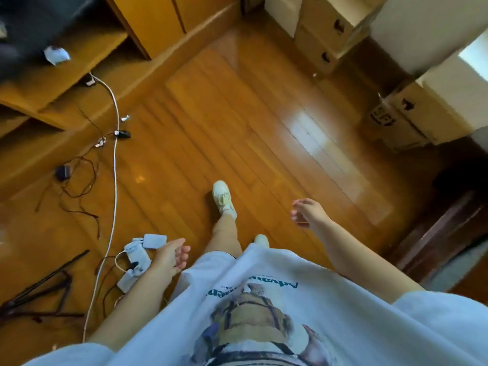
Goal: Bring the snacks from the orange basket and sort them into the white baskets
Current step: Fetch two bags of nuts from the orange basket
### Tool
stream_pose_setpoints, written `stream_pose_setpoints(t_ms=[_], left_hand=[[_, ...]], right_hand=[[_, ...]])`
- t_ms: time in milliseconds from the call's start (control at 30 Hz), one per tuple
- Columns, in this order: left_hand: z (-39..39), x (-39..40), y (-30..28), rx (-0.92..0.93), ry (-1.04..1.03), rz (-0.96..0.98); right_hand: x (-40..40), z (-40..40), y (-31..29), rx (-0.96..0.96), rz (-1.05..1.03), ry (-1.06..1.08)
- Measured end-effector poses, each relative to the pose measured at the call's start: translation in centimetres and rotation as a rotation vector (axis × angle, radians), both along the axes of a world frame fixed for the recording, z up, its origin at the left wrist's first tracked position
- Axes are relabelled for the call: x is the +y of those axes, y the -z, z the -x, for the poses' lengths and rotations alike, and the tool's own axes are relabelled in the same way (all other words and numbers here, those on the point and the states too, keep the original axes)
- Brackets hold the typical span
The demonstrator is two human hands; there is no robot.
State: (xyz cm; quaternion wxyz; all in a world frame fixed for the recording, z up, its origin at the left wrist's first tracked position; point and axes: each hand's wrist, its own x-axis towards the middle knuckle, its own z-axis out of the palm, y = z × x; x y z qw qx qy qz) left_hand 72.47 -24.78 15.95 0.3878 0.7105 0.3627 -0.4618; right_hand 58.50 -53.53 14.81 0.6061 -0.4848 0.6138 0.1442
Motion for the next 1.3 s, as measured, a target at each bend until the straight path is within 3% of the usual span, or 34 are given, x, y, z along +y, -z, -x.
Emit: stream_pose_setpoints(t_ms=[133,300,600,833,1033,1300], left_hand=[[-6.1,0.6,1.2,0.057,-0.1,-0.037],[-15.3,-3.1,0.7,-0.001,-0.135,0.005],[-30.1,-16.0,-0.8,-0.104,0.247,0.102],[-37.7,-24.1,0.1,-0.043,0.277,0.176],[-45.4,-27.7,-0.4,-0.094,0.097,0.117],[-52.9,-27.6,-0.5,-0.11,-0.211,0.056]], right_hand=[[-2.5,-8.0,-0.3,-0.033,0.047,-0.102],[-5.0,-14.9,-1.0,0.005,0.014,-0.043],[-9.3,-21.1,-0.8,0.093,0.014,0.292],[-15.3,-26.8,0.5,0.207,-0.012,0.377],[-23.3,-37.4,0.2,0.232,0.051,0.161],[-30.7,-55.5,-0.1,0.114,0.052,-0.187]])
